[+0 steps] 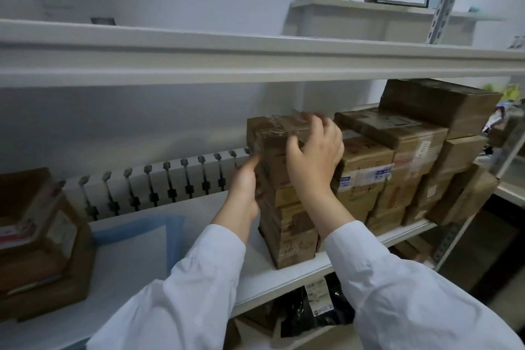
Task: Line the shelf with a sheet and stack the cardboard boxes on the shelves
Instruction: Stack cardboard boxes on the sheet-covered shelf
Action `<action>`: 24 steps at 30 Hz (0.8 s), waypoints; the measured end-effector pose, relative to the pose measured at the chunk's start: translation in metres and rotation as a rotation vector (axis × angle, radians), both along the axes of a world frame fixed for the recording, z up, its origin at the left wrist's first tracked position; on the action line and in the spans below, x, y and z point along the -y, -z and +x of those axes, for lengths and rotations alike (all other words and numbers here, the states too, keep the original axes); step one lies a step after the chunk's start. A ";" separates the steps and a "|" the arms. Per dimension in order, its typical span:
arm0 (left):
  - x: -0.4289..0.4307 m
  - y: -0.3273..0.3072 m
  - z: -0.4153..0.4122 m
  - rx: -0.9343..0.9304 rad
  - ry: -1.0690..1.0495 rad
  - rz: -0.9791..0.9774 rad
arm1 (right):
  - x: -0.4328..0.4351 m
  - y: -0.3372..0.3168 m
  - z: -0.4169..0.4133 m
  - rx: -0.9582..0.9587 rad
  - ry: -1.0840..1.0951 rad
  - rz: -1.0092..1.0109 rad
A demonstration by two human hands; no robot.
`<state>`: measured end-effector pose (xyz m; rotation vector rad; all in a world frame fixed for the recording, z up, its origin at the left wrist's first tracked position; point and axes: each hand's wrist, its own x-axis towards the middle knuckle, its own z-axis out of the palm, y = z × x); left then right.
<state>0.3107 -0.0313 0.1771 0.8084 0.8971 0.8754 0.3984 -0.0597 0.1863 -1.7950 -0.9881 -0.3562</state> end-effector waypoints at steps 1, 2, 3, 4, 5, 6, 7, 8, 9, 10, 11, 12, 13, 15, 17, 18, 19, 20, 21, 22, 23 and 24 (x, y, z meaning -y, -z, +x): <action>0.002 -0.002 0.003 -0.004 0.012 -0.005 | 0.000 0.000 0.006 -0.042 0.036 -0.070; 0.002 -0.002 0.006 -0.015 0.021 0.000 | -0.001 0.001 0.012 -0.088 0.060 -0.131; 0.003 -0.004 0.009 -0.027 0.026 0.006 | -0.001 0.002 0.018 -0.136 0.075 -0.178; 0.001 -0.003 0.011 -0.044 0.030 0.006 | -0.002 0.004 0.021 -0.181 0.082 -0.211; 0.000 -0.003 0.013 -0.055 0.040 0.000 | -0.002 0.005 0.024 -0.219 0.080 -0.229; -0.001 -0.003 0.015 -0.066 0.056 0.003 | -0.002 0.007 0.027 -0.246 0.074 -0.236; -0.002 -0.003 0.017 -0.071 0.072 0.009 | -0.002 0.008 0.028 -0.262 0.066 -0.240; -0.002 -0.003 0.018 -0.077 0.080 0.019 | -0.002 0.009 0.029 -0.268 0.057 -0.243; -0.003 -0.002 0.019 -0.083 0.083 0.028 | -0.001 0.009 0.030 -0.267 0.046 -0.244; -0.003 -0.002 0.020 -0.090 0.086 0.039 | -0.001 0.009 0.030 -0.262 0.032 -0.240; -0.004 -0.002 0.020 -0.094 0.085 0.047 | -0.001 0.008 0.030 -0.255 0.015 -0.231; -0.005 -0.001 0.021 -0.094 0.078 0.055 | -0.001 0.008 0.029 -0.246 -0.006 -0.218; -0.005 -0.001 0.021 -0.091 0.070 0.060 | -0.001 0.006 0.028 -0.237 -0.028 -0.203; -0.005 0.000 0.019 -0.071 0.041 0.046 | 0.000 0.005 0.026 -0.242 -0.084 -0.174; -0.007 0.001 0.015 0.014 -0.001 0.010 | 0.001 0.005 0.024 -0.298 -0.186 -0.121; -0.008 0.001 0.012 0.084 -0.016 -0.011 | 0.003 0.006 0.023 -0.346 -0.255 -0.067; -0.009 0.001 0.008 0.156 -0.032 -0.030 | 0.004 0.007 0.022 -0.401 -0.316 0.000; -0.010 0.002 0.004 0.210 -0.048 -0.038 | 0.005 0.008 0.021 -0.456 -0.353 0.066; -0.012 0.004 0.001 0.241 -0.066 -0.039 | 0.005 0.010 0.020 -0.503 -0.367 0.116; -0.014 0.006 -0.003 0.259 -0.088 -0.043 | 0.004 0.012 0.020 -0.542 -0.364 0.142; -0.016 0.008 -0.007 0.276 -0.110 -0.054 | 0.003 0.014 0.020 -0.568 -0.351 0.144; -0.019 0.011 -0.010 0.302 -0.129 -0.069 | 0.002 0.017 0.020 -0.582 -0.333 0.126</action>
